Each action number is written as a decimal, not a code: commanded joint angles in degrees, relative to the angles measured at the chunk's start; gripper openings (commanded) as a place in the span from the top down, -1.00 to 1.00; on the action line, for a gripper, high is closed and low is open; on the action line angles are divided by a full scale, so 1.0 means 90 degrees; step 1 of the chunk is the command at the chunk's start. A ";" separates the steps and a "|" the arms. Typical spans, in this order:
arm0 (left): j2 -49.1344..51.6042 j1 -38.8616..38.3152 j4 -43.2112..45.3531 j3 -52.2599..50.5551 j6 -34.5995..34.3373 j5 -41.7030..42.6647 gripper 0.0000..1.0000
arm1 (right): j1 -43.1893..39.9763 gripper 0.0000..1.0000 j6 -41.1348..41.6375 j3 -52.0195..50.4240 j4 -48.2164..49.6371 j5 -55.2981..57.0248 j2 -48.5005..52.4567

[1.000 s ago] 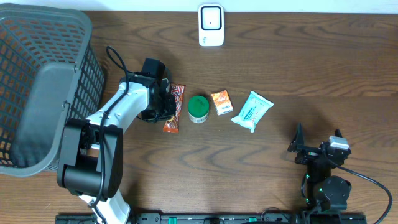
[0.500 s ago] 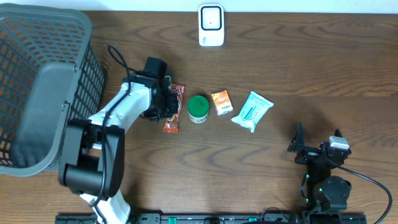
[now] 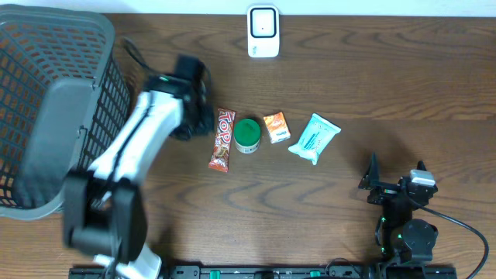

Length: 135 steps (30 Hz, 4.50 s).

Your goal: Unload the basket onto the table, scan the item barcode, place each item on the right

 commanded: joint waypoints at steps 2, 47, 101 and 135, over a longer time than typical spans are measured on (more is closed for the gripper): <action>-0.1758 0.0090 0.0199 0.0656 0.0194 -0.0588 -0.55 | -0.0044 -0.98 -0.0083 -0.0022 -0.0010 -0.0029 -0.0034; -0.8731 0.0085 0.2178 0.0442 0.2647 -0.2528 -0.96 | 0.0039 -0.99 -0.0007 0.0459 -0.0211 -0.1205 0.0015; -1.0887 0.0578 0.3002 -0.7390 0.1200 -0.0933 -0.96 | 0.4500 -0.99 0.3631 1.0601 -0.5736 -0.1326 1.2667; -1.0831 0.0578 0.4439 -0.8446 0.1411 -0.1506 -0.96 | 0.4648 -0.98 0.3844 1.0598 -0.5476 -0.1188 1.3690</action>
